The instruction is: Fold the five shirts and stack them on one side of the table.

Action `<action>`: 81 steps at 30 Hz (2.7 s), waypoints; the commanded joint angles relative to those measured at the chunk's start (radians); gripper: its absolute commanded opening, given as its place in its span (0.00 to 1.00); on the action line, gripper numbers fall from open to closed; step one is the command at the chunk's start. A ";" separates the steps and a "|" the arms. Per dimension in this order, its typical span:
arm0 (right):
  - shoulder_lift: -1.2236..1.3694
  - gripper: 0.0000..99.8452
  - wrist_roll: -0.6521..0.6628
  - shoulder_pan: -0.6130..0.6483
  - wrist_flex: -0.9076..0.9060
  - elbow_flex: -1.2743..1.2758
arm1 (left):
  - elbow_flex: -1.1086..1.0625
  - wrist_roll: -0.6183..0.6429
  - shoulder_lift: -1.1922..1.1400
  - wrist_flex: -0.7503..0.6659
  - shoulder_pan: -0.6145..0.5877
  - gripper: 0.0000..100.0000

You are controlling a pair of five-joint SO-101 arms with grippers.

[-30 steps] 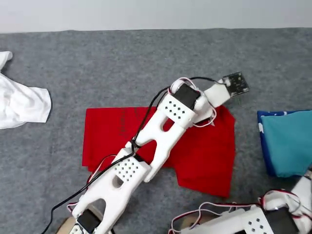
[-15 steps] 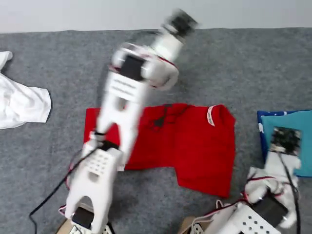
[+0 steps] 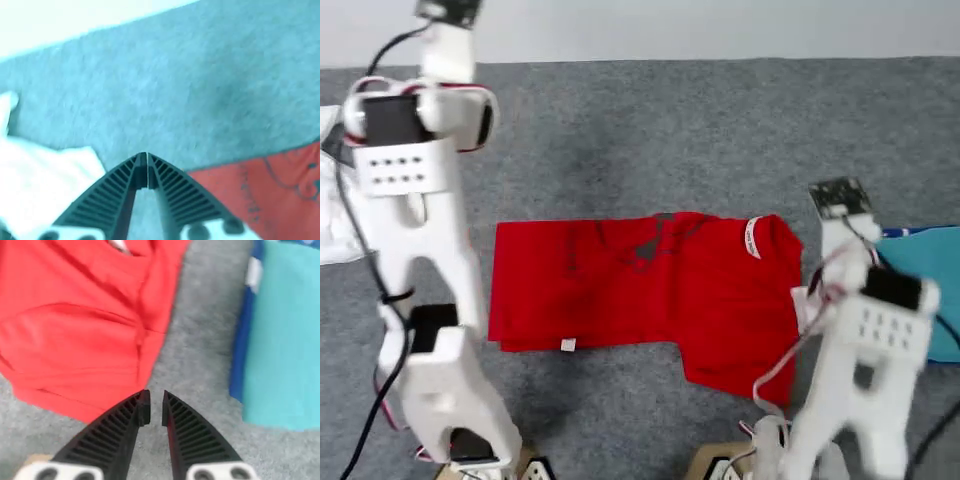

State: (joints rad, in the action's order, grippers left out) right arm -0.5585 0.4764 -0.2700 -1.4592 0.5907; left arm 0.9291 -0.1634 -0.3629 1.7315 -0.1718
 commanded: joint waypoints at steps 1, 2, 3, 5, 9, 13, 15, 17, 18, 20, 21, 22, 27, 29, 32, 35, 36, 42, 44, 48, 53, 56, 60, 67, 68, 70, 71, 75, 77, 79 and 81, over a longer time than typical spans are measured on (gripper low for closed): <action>0.193 0.05 -0.009 0.062 -0.016 -0.172 | -0.125 0.000 0.141 0.023 -0.066 0.01; 0.237 0.05 -0.009 0.074 -0.016 -0.204 | -0.163 -0.002 0.167 0.023 -0.081 0.01; 0.282 0.05 -0.009 0.085 -0.016 -0.235 | -0.200 -0.002 0.195 0.023 -0.098 0.01; 0.364 0.05 -0.011 0.107 -0.012 -0.288 | -0.275 -0.005 0.261 0.023 -0.138 0.01; 0.496 0.06 -0.011 0.148 -0.012 -0.382 | -0.437 -0.068 0.371 0.021 -0.186 0.01; 0.601 0.18 -0.009 0.159 -0.031 -0.479 | -0.593 -0.101 0.457 0.020 -0.195 0.01; 0.645 0.24 -0.009 0.156 -0.031 -0.514 | -0.671 -0.103 0.488 0.005 -0.195 0.01; 0.684 0.25 -0.002 0.154 -0.031 -0.542 | -0.753 -0.103 0.516 -0.031 -0.195 0.01; 0.702 0.25 -0.002 0.154 -0.031 -0.557 | -0.792 -0.103 0.529 -0.051 -0.195 0.01; 0.736 0.25 -0.002 0.157 -0.031 -0.586 | -0.862 -0.103 0.559 -0.089 -0.195 0.01; 0.754 0.25 -0.002 0.159 -0.031 -0.600 | -0.891 -0.103 0.574 -0.106 -0.195 0.01; 0.769 0.25 -0.002 0.159 -0.031 -0.615 | -0.920 -0.110 0.588 -0.123 -0.195 0.01; 0.865 0.25 -0.003 0.159 -0.028 -0.694 | -1.035 -0.164 0.660 -0.187 -0.195 0.01; 0.906 0.25 -0.008 0.159 -0.030 -0.735 | -1.072 -0.164 0.680 -0.224 -0.195 0.01; 0.957 0.25 -0.009 0.168 -0.030 -0.783 | -1.112 -0.164 0.692 -0.275 -0.193 0.01; 0.983 0.25 -0.009 0.203 -0.031 -0.801 | -1.136 -0.164 0.687 -0.310 -0.193 0.01; 0.986 0.25 -0.009 0.219 -0.031 -0.802 | -1.142 -0.164 0.687 -0.319 -0.192 0.01; 0.995 0.25 -0.009 0.280 -0.025 -0.802 | -1.164 -0.219 0.687 -0.336 -0.189 0.01; 1.009 0.25 -0.009 0.278 -0.013 -0.801 | -1.165 -0.219 0.687 -0.336 -0.189 0.01; 1.049 0.24 -0.009 0.277 -0.007 -0.801 | -1.167 -0.219 0.686 -0.334 -0.189 0.01; 1.092 0.11 -0.006 0.277 -0.007 -0.827 | -1.167 -0.219 0.686 -0.334 -0.189 0.01; 1.089 0.09 -0.008 0.271 -0.010 -0.852 | -1.167 -0.219 0.686 -0.333 -0.189 0.01; 1.089 0.03 -0.003 0.259 -0.012 -0.891 | -1.167 -0.219 0.686 -0.331 -0.189 0.01; 1.089 0.01 0.000 0.202 -0.010 -0.921 | -1.196 -0.218 0.687 -0.333 -0.189 0.01; 1.089 0.01 0.000 0.189 -0.010 -0.921 | -1.204 -0.218 0.687 -0.333 -0.189 0.01; 1.092 0.01 0.002 0.165 -0.010 -0.921 | -1.211 -0.218 0.687 -0.331 -0.189 0.01; 1.093 0.01 0.005 0.153 -0.010 -0.921 | -1.211 -0.218 0.687 -0.330 -0.189 0.01; 1.092 0.01 0.057 0.110 -0.001 -0.921 | -1.211 -0.218 0.687 -0.328 -0.189 0.01; 1.093 0.01 0.066 0.093 0.001 -0.936 | -1.211 -0.218 0.687 -0.328 -0.189 0.01; 1.096 0.01 0.075 0.077 -0.004 -0.957 | -1.211 -0.218 0.687 -0.328 -0.189 0.01; 1.096 0.01 0.078 0.065 -0.002 -0.971 | -1.211 -0.218 0.687 -0.327 -0.189 0.01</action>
State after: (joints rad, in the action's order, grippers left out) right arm 0.5493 0.5424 -0.1734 -1.4730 -0.3084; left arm -0.2892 -0.3736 0.2862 1.4154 -0.3590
